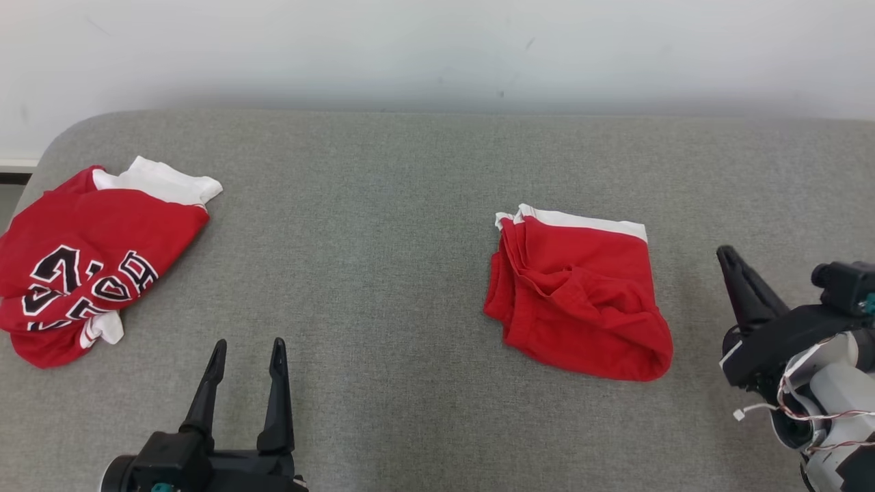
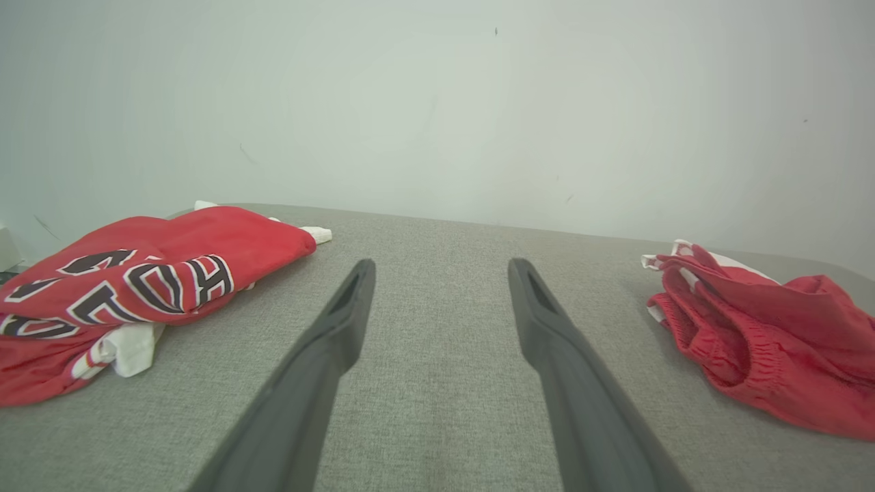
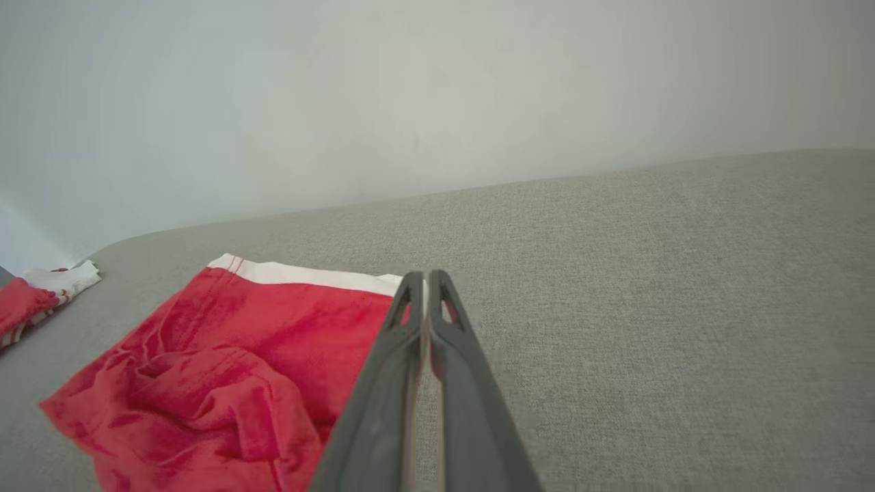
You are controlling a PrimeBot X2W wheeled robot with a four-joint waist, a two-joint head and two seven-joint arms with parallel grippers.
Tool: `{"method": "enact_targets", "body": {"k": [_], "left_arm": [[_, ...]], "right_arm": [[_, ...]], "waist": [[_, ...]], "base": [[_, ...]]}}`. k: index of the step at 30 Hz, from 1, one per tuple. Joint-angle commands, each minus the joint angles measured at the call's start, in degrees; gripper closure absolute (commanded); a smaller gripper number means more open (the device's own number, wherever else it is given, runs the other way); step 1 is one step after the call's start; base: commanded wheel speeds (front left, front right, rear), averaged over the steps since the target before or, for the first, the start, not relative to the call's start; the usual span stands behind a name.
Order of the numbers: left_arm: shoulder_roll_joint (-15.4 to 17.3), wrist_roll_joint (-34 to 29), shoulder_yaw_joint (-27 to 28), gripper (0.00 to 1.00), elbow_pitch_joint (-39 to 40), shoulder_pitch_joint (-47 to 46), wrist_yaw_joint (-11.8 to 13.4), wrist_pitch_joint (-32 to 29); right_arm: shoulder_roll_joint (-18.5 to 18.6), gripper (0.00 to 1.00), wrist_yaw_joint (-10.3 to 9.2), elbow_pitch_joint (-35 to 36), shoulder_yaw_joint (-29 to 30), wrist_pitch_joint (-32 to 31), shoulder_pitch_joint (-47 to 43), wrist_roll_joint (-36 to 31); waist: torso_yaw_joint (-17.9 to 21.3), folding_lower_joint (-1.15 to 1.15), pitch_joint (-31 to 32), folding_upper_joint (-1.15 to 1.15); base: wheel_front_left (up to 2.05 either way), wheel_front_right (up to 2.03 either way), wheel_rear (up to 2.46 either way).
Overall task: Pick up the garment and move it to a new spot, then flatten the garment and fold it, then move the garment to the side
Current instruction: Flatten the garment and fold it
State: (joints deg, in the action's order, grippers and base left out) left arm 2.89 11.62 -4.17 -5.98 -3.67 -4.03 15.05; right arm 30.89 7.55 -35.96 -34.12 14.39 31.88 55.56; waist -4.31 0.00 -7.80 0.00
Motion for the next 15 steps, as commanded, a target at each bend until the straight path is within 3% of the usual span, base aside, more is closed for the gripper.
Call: {"method": "enact_targets", "body": {"k": [1,7,15], "left_arm": [[0.0,-0.6,-0.1,0.00,0.1,-0.5,-0.1,0.2],[0.0,-0.8,-1.5,0.00,-0.4,-2.0,-0.3,0.2],[0.0,0.1,-2.1,0.00,-0.8,-3.1,0.0,0.2]], "right_arm": [[-0.5,1.00,-0.14,-1.2,-0.5,0.3,0.7,-1.1],[0.1,1.00,-0.14,-7.6,-6.1,0.4,4.9,-5.8],[0.1,1.00,-0.14,-11.0,-15.8,-0.8,6.6,-3.6]], "waist": [[-0.2,0.00,-0.3,0.00],[-2.3,0.00,-1.5,0.00],[-5.0,0.00,-2.0,0.00]], "base": [[0.00,0.00,0.00],[0.00,0.00,0.00],[0.00,0.00,0.00]]}}
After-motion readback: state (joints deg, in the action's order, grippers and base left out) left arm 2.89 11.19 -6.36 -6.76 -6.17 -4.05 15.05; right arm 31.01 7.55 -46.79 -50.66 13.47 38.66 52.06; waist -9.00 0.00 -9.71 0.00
